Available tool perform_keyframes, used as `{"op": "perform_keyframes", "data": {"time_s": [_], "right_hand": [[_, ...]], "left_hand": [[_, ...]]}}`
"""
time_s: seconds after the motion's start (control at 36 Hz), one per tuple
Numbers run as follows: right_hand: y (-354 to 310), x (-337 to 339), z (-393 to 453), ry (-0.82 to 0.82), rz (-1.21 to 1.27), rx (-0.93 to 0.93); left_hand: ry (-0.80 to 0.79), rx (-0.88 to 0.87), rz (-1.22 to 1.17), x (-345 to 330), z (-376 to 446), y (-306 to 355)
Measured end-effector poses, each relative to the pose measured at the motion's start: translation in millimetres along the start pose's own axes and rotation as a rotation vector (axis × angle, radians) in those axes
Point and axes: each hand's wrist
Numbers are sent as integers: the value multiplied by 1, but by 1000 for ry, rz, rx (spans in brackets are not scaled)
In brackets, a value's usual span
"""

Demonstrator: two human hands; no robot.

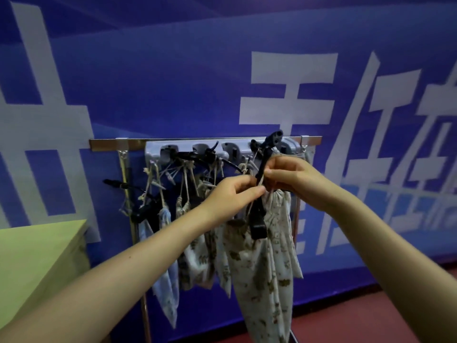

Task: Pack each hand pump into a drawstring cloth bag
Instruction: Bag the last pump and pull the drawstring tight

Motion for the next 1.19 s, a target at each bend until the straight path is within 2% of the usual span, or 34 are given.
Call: {"op": "perform_keyframes", "data": {"time_s": [0.33, 0.44, 0.5, 0.61, 0.67, 0.72, 0.78, 0.81, 0.86, 0.89, 0.97, 1.03, 1.11, 1.19], "right_hand": [[49, 0, -7, 88, 211, -93], [58, -1, -14, 312, 33, -90], [58, -5, -25, 415, 23, -33], [60, -28, -50, 400, 71, 74], [70, -41, -56, 445, -70, 87], [76, -46, -58, 634, -279, 175], [75, -46, -59, 862, -523, 388], [73, -48, -59, 921, -639, 511], [69, -55, -58, 895, -827, 654], [68, -60, -57, 845, -909, 642], [75, -66, -48, 694, -1012, 425], [82, -63, -42, 646, -973, 400], [87, -59, -35, 648, -977, 504], [89, -55, -26, 745, -988, 534]], "left_hand": [[-36, 140, -47, -19, 4, -10], [81, 207, 40, -19, 9, -17], [147, 238, 95, -18, 13, -24], [258, 316, 52, -22, 17, -25], [286, 373, -8, -26, 18, -21], [304, 422, -68, -30, 19, -19], [320, 457, -121, -31, 18, -17], [325, 474, -144, -31, 18, -17], [346, 500, -171, -28, 18, -16], [363, 499, -157, -26, 18, -15], [368, 446, -101, -19, 17, -12], [337, 443, -130, -15, 16, -10], [325, 446, -163, -7, 16, -9], [287, 448, -225, 3, 19, -7]]}}
Point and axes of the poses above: each hand's wrist, its own z-axis towards the middle knuckle, its own x-axis out of the back of the hand, y = z × x, and after that the axes turned 9 degrees about y, right-handed
